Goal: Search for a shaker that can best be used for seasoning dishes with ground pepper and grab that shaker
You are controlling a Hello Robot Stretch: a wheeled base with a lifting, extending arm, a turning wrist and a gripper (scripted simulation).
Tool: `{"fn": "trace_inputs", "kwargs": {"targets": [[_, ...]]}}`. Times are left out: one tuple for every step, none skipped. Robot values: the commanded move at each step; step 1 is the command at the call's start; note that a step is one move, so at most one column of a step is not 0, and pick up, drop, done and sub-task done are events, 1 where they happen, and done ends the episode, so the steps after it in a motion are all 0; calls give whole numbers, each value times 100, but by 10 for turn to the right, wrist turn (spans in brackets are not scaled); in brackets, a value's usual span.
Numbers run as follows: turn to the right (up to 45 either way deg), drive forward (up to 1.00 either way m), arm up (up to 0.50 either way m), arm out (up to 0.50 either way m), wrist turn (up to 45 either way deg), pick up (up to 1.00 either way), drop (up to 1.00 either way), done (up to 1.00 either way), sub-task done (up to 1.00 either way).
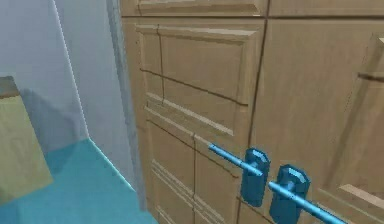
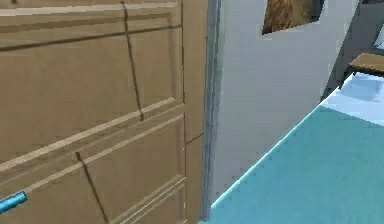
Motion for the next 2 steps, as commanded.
{"fn": "trace_inputs", "kwargs": {"targets": [[-450, 0, 0, 0, 0, 0, 0, 0, 0], [-30, 0, 0, 0, 0, 0, 0, 0, 0]]}}
